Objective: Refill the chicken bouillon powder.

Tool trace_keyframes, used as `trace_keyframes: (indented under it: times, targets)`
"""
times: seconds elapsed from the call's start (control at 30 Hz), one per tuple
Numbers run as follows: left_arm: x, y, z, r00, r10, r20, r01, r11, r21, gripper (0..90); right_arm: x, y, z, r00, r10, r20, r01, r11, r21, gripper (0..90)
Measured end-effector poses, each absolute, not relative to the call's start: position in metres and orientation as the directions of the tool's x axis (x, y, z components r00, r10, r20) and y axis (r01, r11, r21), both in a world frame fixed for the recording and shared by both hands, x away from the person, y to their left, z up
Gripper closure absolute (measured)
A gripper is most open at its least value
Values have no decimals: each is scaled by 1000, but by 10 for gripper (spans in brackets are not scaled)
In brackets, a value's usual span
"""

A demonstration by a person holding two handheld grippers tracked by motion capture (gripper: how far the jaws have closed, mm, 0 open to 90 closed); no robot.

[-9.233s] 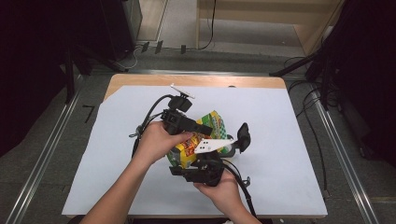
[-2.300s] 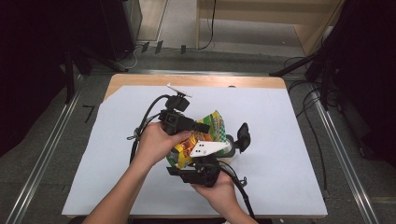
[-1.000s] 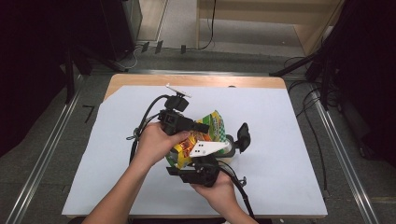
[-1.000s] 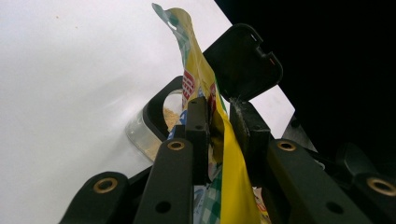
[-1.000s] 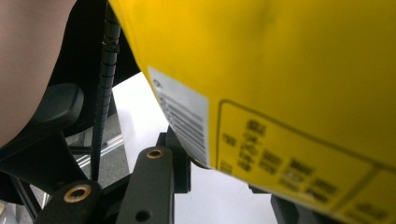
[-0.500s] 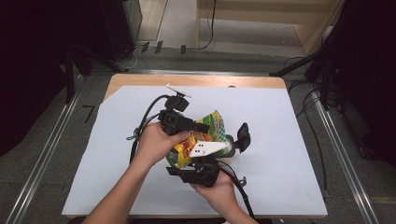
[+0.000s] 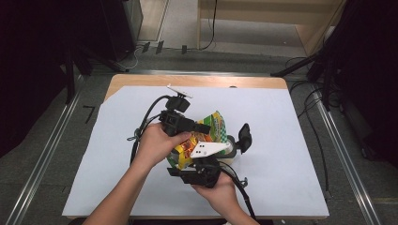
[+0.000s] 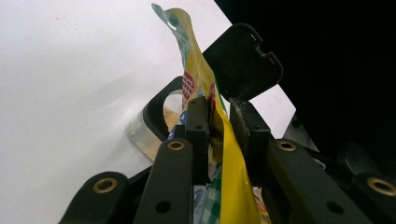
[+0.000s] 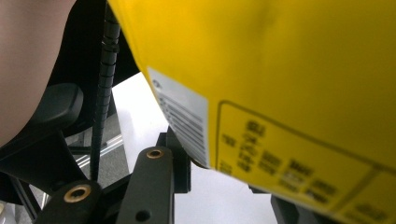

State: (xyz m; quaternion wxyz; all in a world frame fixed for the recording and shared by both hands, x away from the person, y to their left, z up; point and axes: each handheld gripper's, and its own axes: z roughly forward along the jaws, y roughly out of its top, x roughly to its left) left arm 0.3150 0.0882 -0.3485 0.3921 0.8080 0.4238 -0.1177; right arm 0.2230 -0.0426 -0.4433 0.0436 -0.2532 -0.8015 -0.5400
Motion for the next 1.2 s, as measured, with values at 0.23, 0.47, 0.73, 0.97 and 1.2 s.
trace_keyframes:
  times: [0.23,0.47,0.73,0.97,1.2]
  targets:
    - [315,88,-348,615,593,-519,775,-334,536,786,223,-43,-443,-868,359,342,452,289,844,696]
    - [314,88,-348,619,592,-516,772,-337,539,786,223,-42,-444,-868,360,343,453,288,844,696]
    - [314,88,-348,622,591,-514,770,-340,540,786,223,-42,-444,-868,360,342,452,287,844,697]
    - [314,87,-348,624,592,-510,767,-341,543,786,223,-42,-444,-868,360,342,452,287,845,697]
    - [313,87,-348,625,594,-507,767,-342,544,787,223,-42,-444,-868,361,342,452,287,845,697]
